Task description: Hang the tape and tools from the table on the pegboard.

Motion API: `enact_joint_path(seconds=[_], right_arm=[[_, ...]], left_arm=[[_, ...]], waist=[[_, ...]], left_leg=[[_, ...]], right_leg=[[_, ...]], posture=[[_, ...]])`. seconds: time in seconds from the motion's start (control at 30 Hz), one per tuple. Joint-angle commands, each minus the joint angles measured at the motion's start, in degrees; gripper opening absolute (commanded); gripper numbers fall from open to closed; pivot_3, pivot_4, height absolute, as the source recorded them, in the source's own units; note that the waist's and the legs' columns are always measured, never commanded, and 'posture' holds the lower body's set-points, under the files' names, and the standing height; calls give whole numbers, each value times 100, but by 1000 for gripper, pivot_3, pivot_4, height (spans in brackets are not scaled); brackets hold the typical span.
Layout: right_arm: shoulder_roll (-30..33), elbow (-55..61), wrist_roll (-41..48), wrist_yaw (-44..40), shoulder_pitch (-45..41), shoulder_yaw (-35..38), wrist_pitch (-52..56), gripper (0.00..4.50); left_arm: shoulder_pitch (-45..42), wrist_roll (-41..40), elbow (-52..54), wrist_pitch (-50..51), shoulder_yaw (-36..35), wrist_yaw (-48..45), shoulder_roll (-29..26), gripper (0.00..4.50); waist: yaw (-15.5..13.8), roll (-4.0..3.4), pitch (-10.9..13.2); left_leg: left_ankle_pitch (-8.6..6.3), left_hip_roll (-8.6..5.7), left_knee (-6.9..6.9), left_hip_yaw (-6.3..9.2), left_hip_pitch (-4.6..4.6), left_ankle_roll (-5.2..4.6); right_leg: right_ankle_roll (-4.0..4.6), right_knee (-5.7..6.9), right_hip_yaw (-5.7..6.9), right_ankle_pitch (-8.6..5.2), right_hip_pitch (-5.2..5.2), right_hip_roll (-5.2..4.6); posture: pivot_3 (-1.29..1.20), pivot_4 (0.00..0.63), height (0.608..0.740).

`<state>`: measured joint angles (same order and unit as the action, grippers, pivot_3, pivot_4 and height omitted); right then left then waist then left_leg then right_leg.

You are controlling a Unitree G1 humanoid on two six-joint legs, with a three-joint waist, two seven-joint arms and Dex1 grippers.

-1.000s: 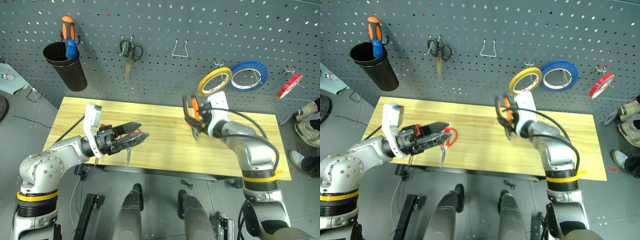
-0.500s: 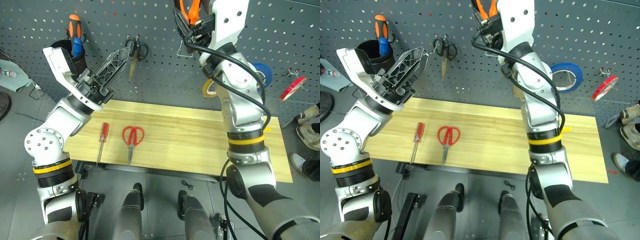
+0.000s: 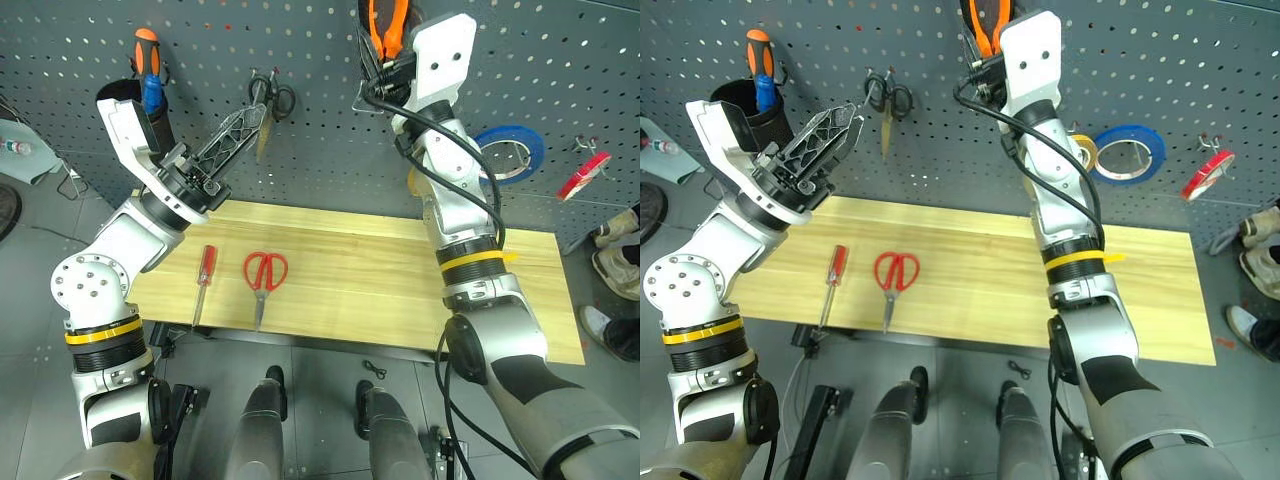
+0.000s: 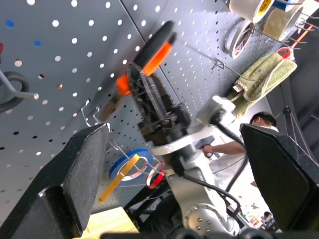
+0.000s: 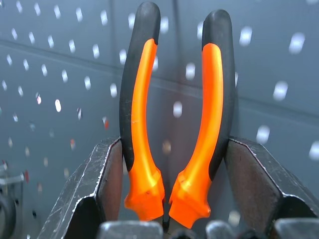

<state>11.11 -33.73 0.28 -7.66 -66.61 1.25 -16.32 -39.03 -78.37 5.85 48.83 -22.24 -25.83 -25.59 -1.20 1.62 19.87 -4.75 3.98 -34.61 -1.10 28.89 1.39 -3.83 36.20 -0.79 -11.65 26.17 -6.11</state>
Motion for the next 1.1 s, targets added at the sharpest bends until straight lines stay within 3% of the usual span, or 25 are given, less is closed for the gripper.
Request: enact_joint_path(seconds=[0.03, 0.6, 0.67, 0.73, 0.97, 1.1], right_arm=[[-61, -35, 106, 120, -239, 187, -365, 2729], [-215, -256, 152, 124, -21, 250, -172, 2729], [-222, -259, 171, 102, -1, 256, -132, 3761], [-207, -234, 188, 49, 16, 259, -113, 4444], [-1, 555, 348, -451, 464, 219, 312, 4481], [312, 2341, 821, -1244, 1511, 7, 1566, 4481]], left_arm=[[-13, -83, 191, 24, 0, -58, -89, 4500], [-1, -65, 175, 48, 62, -93, -148, 4500], [-5, -52, 166, 43, 74, -104, -151, 4500], [7, -32, 168, 43, 95, -118, -152, 4500], [295, 315, 319, 101, 340, -174, -288, 4500], [1030, 1096, 747, 8, 679, -95, -545, 4500]], waist=[[-8, 0, 0], [-32, 0, 0], [-31, 0, 0], [-31, 0, 0], [-37, 0, 0], [-49, -1, 0]], left_leg=[[0, 0, 0, 2, 0, 0], [18, 0, -1, 8, -1, -2], [18, 0, -1, 8, -1, -2], [20, 0, -2, 9, -1, -1], [35, 0, -2, 9, -2, -6], [35, 0, 9, 9, -1, -6]], right_leg=[[0, 0, 1, 0, -1, 0], [6, 5, 4, 15, -1, 1], [7, 6, 4, 16, -1, 1], [7, 8, 4, 17, -1, 1], [8, 5, 4, 31, -3, 1], [8, 0, 3, 31, -1, 1]], posture=[[139, 303, 740], [135, 315, 740], [135, 315, 740], [131, 318, 740], [124, 319, 740], [115, 335, 740]])
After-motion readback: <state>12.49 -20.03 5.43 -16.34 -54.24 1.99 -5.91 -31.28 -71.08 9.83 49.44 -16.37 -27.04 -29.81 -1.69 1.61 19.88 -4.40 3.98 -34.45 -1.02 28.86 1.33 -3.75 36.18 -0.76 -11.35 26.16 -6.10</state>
